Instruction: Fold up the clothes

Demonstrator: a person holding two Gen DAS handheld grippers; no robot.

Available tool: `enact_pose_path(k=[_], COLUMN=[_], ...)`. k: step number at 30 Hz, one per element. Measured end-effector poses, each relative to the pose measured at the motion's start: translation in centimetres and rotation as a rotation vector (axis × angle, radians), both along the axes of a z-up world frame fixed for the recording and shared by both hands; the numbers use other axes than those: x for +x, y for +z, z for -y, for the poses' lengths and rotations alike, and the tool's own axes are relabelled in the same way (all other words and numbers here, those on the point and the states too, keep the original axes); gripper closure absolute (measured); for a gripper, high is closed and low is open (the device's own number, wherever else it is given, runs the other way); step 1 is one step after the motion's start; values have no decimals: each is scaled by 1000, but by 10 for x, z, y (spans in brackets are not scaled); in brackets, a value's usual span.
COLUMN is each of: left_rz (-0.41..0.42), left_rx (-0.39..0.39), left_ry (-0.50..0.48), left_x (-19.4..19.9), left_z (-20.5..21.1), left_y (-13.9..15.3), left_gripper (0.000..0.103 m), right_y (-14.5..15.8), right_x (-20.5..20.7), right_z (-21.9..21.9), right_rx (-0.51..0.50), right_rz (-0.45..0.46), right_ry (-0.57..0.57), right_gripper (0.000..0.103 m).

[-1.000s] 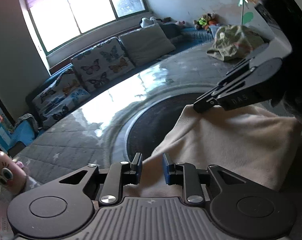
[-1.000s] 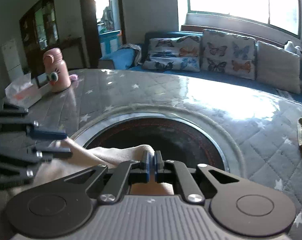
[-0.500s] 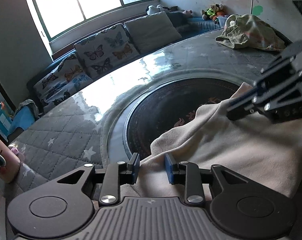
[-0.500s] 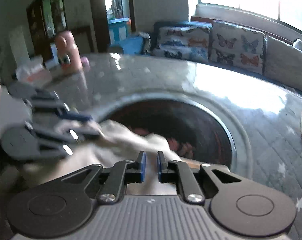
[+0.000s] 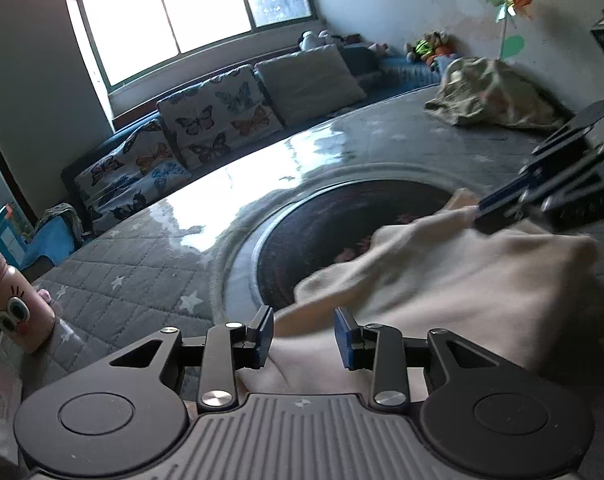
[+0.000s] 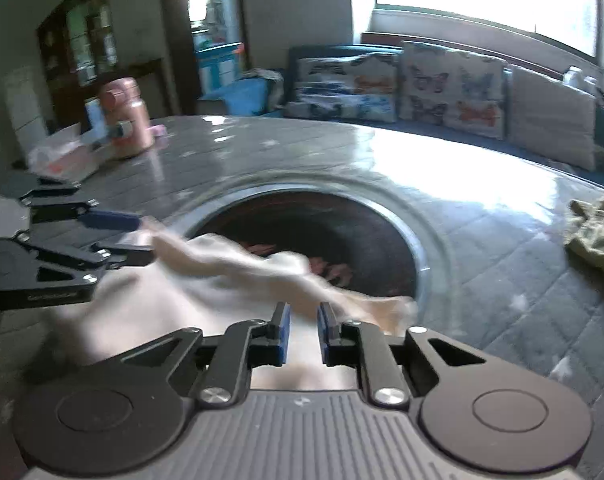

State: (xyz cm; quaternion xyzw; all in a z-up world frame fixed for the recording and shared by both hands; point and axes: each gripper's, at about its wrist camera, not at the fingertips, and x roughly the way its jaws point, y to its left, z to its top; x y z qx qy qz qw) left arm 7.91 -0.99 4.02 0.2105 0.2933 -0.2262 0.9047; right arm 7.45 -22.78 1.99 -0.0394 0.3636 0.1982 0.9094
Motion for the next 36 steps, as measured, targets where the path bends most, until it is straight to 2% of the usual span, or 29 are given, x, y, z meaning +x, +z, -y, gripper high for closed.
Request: enact_pose_path(k=[5, 8, 10, 12, 15, 20, 25, 29, 32, 36], left_rz=[2, -24, -22, 3, -5, 39, -9, -10, 15, -10], left_rx=[-26, -30, 1, 1, -5, -20, 7, -13, -24, -19], left_ry=[-27, -31, -25, -22, -9, -10, -10, 1, -8, -1], left_x=[-34, -47, -51, -54, -54, -69, -68, -67, -68, -62], left_z=[-4, -7, -6, -8, -9, -12, -18, -20, -18, -19], left_y=[2, -5, -15, -21, -17, -2, -18, -9, -1, -7], left_gripper=[67, 66, 66, 65, 65, 65, 65, 64, 64, 64], right_y=[-1, -4, -7, -11, -15, -9, -18, -9, -1, -16], right_x=[-35, -46, -48, -50, -53, -65, -67, -65, -64, -55], right_z=[-26, -32, -31, -29, -25, -11, 5, 7, 8, 9], right_rx=[-22, -31, -37, -44, -54, -47, -3, -7, 0, 7], right_rz=[5, 12, 14, 16, 19, 38, 11, -7, 18, -28], right_ry=[105, 129, 123, 117, 108, 75, 38, 40, 35, 16], right_gripper=[84, 76, 76, 76, 76, 76, 76, 75, 75, 76])
